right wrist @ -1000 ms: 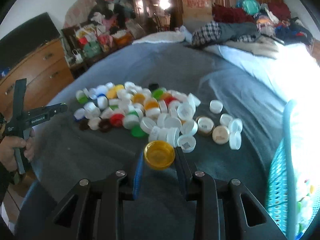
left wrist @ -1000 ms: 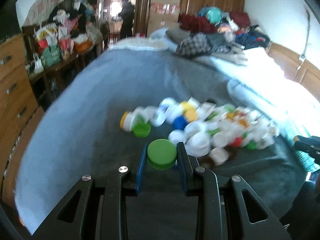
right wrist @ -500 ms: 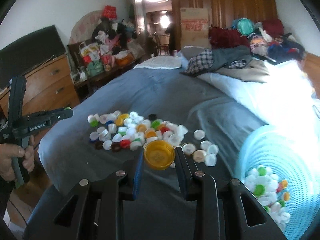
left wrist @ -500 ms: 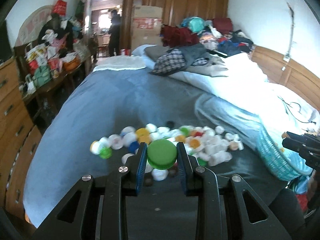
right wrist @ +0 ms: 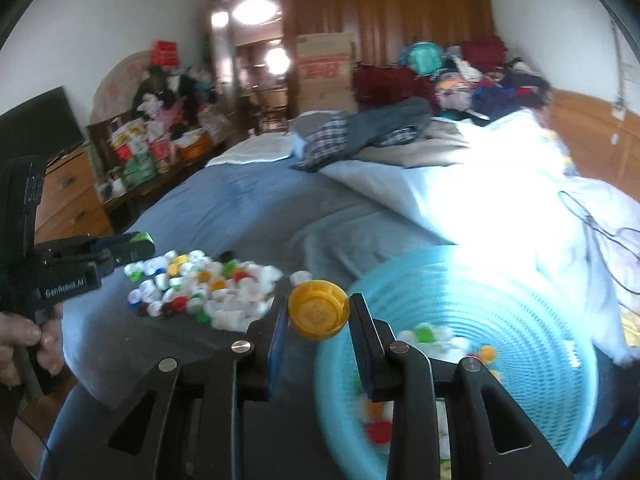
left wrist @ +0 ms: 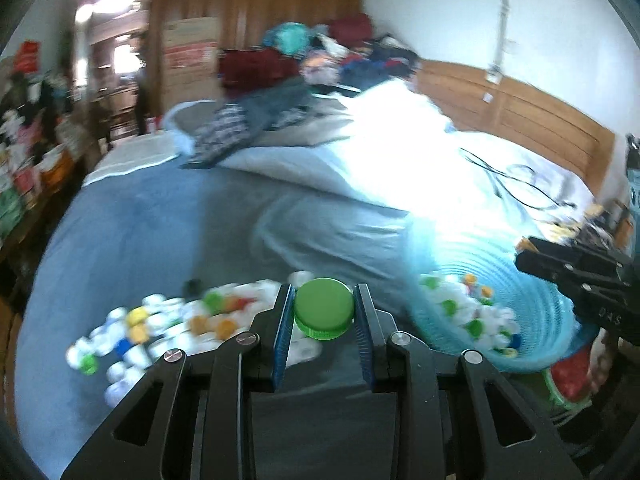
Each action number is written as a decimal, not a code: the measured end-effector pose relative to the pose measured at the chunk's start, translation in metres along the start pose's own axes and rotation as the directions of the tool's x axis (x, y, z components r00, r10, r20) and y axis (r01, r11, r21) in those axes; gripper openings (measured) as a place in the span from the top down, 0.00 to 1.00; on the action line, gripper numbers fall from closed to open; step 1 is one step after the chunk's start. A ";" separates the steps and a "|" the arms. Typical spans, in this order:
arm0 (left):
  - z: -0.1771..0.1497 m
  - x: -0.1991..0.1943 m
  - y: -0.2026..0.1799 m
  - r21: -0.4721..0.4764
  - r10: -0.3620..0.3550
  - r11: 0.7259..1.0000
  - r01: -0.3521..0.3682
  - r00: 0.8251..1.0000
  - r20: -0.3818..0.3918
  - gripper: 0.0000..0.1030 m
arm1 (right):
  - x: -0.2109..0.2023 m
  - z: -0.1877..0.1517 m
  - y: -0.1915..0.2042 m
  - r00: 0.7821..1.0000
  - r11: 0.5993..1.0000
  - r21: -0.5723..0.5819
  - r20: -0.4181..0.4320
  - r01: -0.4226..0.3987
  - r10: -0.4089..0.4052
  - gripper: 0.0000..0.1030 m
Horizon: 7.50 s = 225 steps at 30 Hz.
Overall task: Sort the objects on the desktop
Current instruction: 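Carry the green cap in the left tool while the right tool carries the yellow cap to the basket, then open both tools to drop the green and yellow caps into the basket, then move both open tools back over the cap pile, then grasp a white cap with the left tool, then grasp a white cap with the right tool while the left tool holds its white cap, then carry the white cap in the left tool while the right tool carries its white cap to the basket, then open both tools to drop the white caps into the basket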
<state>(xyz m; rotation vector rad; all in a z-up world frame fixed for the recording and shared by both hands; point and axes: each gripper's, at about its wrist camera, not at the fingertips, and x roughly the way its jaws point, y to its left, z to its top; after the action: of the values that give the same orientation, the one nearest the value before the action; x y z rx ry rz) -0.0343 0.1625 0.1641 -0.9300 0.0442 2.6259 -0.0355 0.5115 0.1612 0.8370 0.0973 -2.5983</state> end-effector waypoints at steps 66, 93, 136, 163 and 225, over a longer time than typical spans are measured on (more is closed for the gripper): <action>0.039 0.102 -0.126 0.098 -0.157 0.979 0.176 0.972 -0.173 0.46 | 0.016 -0.020 -0.114 0.984 0.969 0.194 -0.115 0.154 -0.133 0.26; -0.175 -0.022 0.154 -0.329 0.295 0.882 -0.338 0.939 -0.174 0.11 | 0.022 -0.046 0.062 0.988 0.990 -0.133 -0.152 -0.042 0.021 0.13; -0.204 -0.020 0.145 -0.308 0.151 0.930 -0.200 0.973 -0.175 0.20 | 0.118 -0.051 0.094 0.996 0.991 -0.110 -0.069 -0.071 0.063 0.32; -0.181 0.023 0.126 -0.227 0.181 0.948 -0.225 0.962 -0.203 0.75 | 0.167 -0.126 0.110 0.937 0.967 -0.100 -0.289 -0.233 0.196 0.52; -0.014 0.035 -0.029 0.037 0.035 0.999 -0.032 0.996 -0.087 0.54 | -0.022 -0.007 -0.062 0.999 0.994 0.096 0.029 0.043 -0.046 0.42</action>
<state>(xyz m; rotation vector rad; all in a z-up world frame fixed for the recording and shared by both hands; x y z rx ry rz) -0.0408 0.1985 0.1341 -1.0402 0.1290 2.6046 -0.0398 0.5774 0.1643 0.8364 -0.0176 -2.6747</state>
